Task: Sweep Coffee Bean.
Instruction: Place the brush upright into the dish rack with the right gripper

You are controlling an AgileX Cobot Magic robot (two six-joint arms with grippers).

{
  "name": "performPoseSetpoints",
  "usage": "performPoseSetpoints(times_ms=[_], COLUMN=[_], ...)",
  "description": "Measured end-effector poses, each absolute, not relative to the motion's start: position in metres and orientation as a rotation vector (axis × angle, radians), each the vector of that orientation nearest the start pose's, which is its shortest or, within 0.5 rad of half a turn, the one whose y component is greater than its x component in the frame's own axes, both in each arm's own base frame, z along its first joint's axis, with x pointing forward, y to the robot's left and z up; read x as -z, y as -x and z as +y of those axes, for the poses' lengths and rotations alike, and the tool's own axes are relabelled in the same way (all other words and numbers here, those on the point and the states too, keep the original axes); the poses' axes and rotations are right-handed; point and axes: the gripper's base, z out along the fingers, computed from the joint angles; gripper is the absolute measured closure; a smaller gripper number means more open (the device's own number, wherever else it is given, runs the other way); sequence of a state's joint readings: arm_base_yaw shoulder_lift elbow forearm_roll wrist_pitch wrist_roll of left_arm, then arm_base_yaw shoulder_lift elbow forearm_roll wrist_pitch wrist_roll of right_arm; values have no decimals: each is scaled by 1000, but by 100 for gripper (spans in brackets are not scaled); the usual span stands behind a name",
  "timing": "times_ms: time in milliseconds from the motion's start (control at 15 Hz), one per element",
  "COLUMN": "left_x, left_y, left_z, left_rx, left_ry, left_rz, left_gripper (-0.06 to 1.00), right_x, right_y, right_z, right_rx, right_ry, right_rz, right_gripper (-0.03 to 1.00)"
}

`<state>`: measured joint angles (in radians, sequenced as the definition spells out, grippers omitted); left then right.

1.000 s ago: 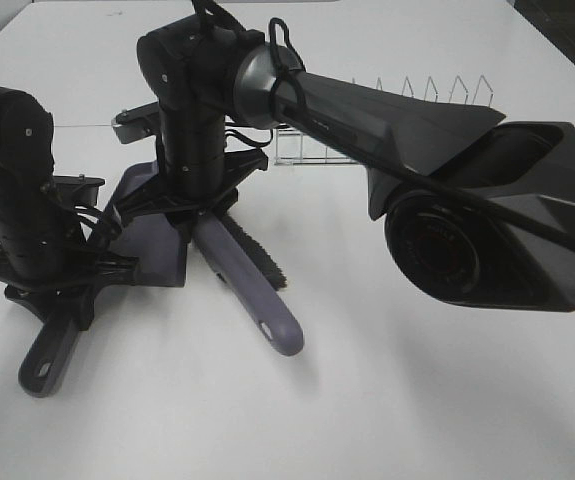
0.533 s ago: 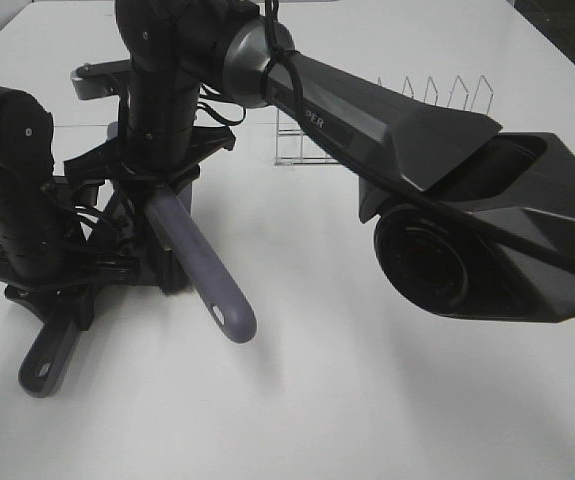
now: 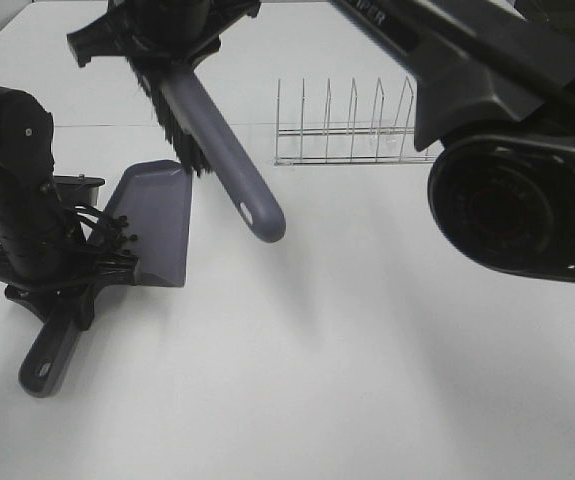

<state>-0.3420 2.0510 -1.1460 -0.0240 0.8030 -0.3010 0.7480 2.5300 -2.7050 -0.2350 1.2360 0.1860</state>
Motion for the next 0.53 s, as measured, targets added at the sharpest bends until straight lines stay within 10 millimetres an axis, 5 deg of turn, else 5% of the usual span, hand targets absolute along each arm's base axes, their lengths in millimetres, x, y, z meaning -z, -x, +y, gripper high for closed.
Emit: performPoseSetpoints(times_ms=[133, 333, 467, 533], left_x=[-97, -97, -97, -97], left_y=[-327, -327, -327, -327], left_z=[-118, -118, -118, -118], left_rx=[0, -1, -1, -1], left_ry=[-38, -38, -38, -38], left_rz=[3194, 3197, 3197, 3197], left_gripper=[68, 68, 68, 68], right_x=[-290, -314, -320, -319], right_y=[-418, -448, -466, -468], right_z=[332, 271, 218, 208], right_rx=[-67, -29, 45, 64], right_ry=[664, 506, 433, 425], right_rz=[2371, 2378, 2423, 2441], right_gripper=[69, 69, 69, 69])
